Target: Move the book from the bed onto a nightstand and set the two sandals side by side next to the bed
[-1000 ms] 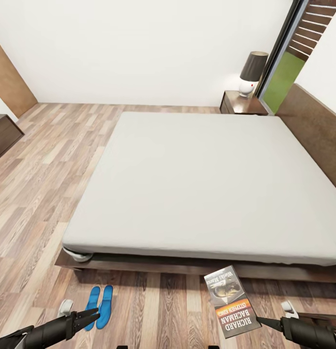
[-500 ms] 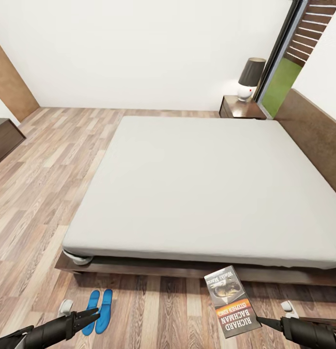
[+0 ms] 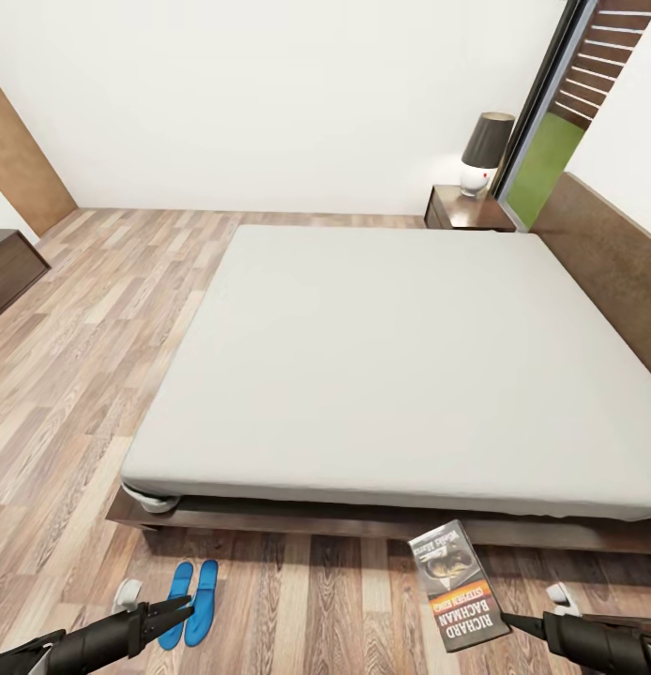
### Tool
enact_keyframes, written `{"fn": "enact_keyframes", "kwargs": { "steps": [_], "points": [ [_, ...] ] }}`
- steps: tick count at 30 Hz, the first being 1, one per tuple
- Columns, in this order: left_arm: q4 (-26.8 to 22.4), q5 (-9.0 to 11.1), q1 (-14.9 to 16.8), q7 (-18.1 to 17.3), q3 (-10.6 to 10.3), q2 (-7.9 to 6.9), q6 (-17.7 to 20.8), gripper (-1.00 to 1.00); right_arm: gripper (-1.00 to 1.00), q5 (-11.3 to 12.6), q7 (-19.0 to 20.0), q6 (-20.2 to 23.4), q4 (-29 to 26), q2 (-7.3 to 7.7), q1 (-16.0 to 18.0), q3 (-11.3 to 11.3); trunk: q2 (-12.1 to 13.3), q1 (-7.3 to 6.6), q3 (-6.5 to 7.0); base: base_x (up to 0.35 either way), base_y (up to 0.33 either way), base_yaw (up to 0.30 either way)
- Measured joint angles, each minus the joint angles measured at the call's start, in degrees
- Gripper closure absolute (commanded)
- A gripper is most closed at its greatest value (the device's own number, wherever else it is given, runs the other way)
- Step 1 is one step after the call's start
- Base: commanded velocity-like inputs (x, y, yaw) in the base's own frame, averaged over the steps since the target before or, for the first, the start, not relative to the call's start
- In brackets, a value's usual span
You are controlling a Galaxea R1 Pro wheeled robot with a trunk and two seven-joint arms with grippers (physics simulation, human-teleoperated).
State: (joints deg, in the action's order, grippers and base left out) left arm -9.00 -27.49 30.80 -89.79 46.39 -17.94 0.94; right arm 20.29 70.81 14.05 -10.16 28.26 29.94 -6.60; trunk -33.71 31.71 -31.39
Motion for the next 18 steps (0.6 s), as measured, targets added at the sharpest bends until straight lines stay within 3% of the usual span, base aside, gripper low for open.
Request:
{"fn": "enact_keyframes", "kwargs": {
  "steps": [18],
  "points": [
    [0.02,0.00,0.00,0.00,-0.03,0.85,-0.03,-1.00,1.00,0.20,-1.05,-1.19,0.06,0.00,0.00,-0.06,0.00,0.00,0.39,0.000,0.000,0.000]
  ]
}}
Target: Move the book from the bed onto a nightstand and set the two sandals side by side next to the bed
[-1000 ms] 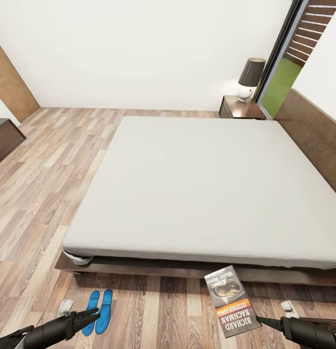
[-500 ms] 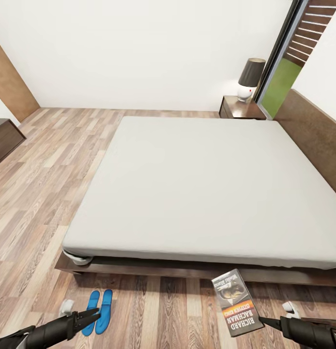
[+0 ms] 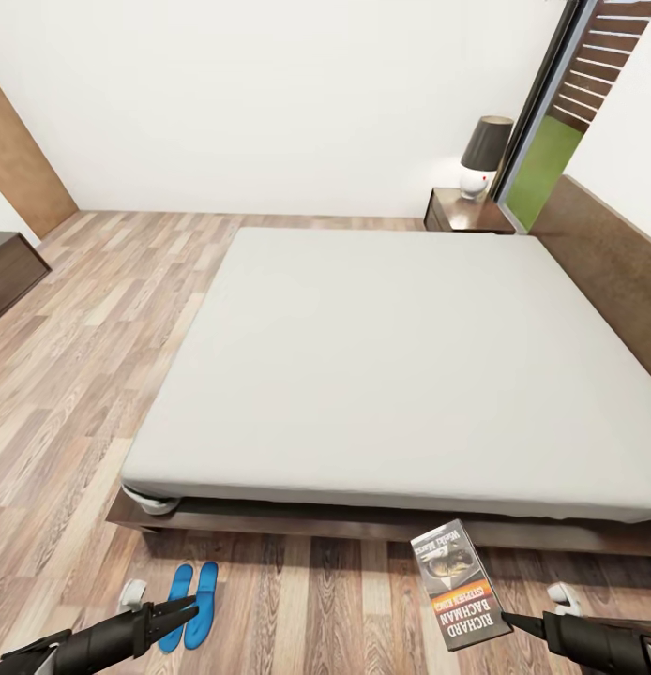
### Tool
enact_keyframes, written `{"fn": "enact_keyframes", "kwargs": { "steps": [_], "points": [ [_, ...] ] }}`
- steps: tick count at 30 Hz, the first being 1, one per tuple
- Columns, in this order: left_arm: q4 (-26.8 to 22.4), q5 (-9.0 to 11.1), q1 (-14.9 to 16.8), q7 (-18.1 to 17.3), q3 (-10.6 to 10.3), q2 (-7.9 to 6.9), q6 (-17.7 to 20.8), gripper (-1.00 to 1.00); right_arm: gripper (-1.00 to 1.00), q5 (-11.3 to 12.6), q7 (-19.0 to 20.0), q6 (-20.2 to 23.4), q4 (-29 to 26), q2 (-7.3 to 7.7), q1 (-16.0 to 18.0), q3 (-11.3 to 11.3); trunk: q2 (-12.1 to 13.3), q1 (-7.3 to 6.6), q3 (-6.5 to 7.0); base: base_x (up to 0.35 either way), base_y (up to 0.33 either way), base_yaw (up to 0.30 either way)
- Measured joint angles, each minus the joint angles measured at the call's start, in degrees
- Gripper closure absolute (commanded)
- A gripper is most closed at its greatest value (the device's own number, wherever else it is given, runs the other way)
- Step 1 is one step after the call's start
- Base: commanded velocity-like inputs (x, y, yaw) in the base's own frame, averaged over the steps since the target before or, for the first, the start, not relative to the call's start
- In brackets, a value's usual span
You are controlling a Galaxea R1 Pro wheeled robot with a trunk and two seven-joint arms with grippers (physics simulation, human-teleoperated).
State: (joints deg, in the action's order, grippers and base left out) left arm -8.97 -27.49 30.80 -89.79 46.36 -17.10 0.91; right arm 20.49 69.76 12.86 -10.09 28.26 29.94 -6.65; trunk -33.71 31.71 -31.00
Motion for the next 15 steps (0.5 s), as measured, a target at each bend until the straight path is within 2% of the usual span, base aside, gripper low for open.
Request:
{"fn": "enact_keyframes", "kwargs": {
  "steps": [15],
  "points": [
    [0.02,0.00,0.00,0.51,0.00,0.03,0.04,-1.00,1.00,-0.01,0.00,-0.13,0.02,0.00,0.00,0.00,0.00,0.00,1.39,0.000,0.000,0.000]
  ]
}}
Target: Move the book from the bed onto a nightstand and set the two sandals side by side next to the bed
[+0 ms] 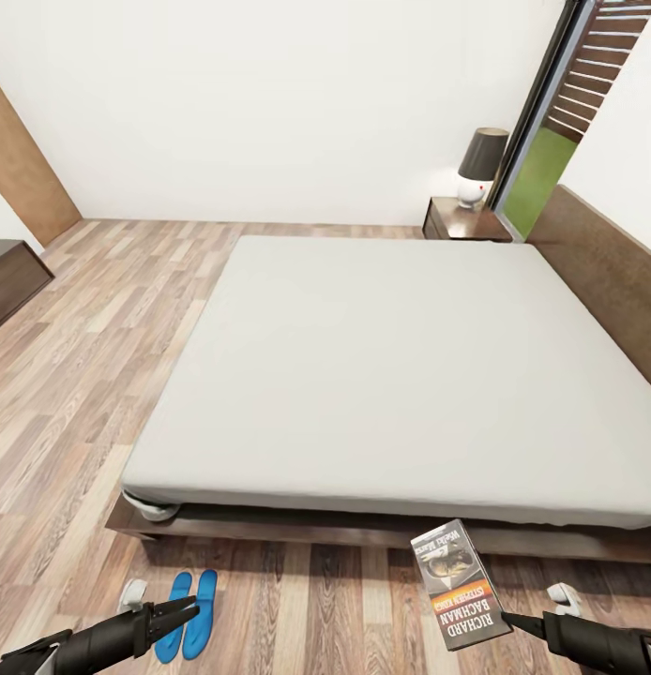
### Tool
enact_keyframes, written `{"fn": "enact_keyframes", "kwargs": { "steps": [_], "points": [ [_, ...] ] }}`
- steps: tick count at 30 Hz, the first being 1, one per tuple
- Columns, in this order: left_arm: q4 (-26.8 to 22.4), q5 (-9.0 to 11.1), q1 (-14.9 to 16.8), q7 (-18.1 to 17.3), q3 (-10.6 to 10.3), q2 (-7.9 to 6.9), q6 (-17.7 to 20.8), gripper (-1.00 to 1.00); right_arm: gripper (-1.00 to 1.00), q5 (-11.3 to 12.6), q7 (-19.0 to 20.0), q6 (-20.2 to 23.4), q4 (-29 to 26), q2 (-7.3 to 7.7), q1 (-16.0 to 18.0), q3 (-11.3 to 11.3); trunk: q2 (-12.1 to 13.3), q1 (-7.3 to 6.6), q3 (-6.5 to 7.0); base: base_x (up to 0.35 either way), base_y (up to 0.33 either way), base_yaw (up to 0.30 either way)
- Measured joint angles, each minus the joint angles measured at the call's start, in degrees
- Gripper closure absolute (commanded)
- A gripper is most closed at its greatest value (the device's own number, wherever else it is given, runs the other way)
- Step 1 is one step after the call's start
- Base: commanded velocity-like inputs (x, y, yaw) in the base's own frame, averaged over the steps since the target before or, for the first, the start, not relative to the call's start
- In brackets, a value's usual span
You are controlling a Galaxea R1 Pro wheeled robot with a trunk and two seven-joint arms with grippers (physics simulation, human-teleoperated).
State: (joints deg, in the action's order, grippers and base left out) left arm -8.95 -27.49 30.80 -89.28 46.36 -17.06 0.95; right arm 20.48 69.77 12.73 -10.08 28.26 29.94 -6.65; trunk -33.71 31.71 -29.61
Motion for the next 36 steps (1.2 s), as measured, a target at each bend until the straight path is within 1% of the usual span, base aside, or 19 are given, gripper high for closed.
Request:
{"fn": "enact_keyframes", "kwargs": {
  "steps": [14,18,28,36],
  "points": [
    [0.00,0.00,0.00,0.07,0.00,0.04,0.00,-1.00,1.00,-0.15,0.00,0.00,-0.01,0.00,0.00,0.00,0.00,0.00,1.31,0.000,0.000,0.000],
    [0.00,0.00,0.00,0.10,-0.01,0.50,0.00,-1.00,1.00,-0.16,-0.05,-0.01,-0.01,0.00,0.00,0.00,0.00,0.00,1.68,0.000,0.000,0.000],
    [0.00,-0.02,0.00,0.11,0.00,1.12,0.00,-1.00,1.00,-0.16,-0.08,0.00,0.00,0.00,0.00,-0.01,0.00,0.00,2.62,0.000,0.000,0.000],
    [0.00,-0.08,0.00,0.11,0.00,1.30,0.00,-1.00,1.00,-0.16,-0.09,-0.02,-0.01,0.00,0.00,0.00,0.00,0.00,3.37,0.000,0.000,0.000]
  ]
}}
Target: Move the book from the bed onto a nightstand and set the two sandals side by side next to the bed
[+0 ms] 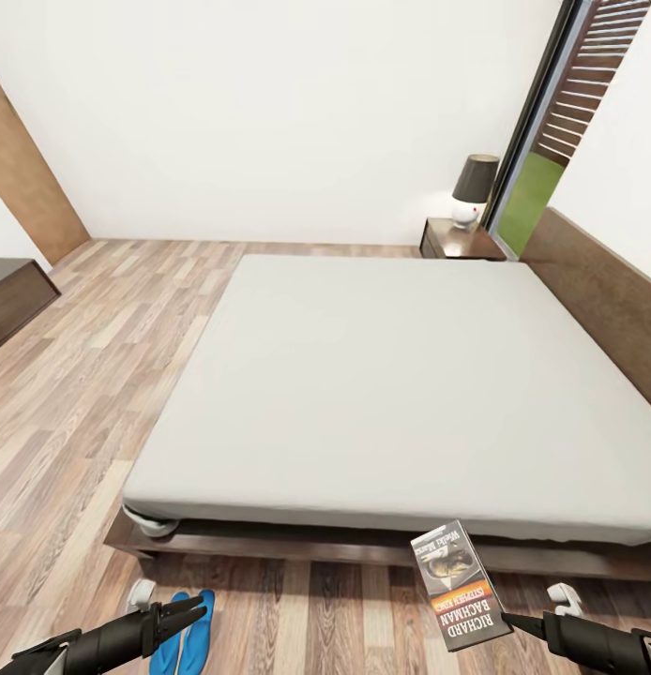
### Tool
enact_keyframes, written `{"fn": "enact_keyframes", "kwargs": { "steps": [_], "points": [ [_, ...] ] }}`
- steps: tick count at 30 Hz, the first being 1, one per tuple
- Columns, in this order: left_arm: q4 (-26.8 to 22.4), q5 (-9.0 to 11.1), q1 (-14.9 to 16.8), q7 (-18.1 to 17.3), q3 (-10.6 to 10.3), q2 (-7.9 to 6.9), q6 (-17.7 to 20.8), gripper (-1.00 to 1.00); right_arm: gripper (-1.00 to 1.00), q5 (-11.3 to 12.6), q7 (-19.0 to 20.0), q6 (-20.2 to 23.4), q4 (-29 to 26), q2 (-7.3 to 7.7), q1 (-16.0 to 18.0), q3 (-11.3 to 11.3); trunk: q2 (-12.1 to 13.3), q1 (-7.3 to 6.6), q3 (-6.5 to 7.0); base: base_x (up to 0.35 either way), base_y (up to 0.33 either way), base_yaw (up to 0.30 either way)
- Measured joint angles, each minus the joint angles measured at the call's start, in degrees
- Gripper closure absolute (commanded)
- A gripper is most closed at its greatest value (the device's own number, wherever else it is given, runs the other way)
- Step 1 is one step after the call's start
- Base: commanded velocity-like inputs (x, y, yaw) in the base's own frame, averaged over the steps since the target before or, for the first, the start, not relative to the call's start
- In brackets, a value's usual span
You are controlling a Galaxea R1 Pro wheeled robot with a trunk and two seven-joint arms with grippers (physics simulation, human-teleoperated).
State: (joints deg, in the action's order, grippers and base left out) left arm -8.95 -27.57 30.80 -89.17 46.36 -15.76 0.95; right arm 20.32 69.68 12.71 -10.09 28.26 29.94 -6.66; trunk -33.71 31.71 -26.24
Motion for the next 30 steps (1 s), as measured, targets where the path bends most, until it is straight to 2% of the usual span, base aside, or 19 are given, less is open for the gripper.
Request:
{"fn": "enact_keyframes", "kwargs": {
  "steps": [30],
  "points": [
    [0.00,0.00,0.00,0.00,0.02,0.02,0.00,-1.00,1.00,0.00,0.09,0.02,0.00,0.00,0.00,0.00,0.00,0.00,2.81,0.000,0.000,0.000]
  ]
}}
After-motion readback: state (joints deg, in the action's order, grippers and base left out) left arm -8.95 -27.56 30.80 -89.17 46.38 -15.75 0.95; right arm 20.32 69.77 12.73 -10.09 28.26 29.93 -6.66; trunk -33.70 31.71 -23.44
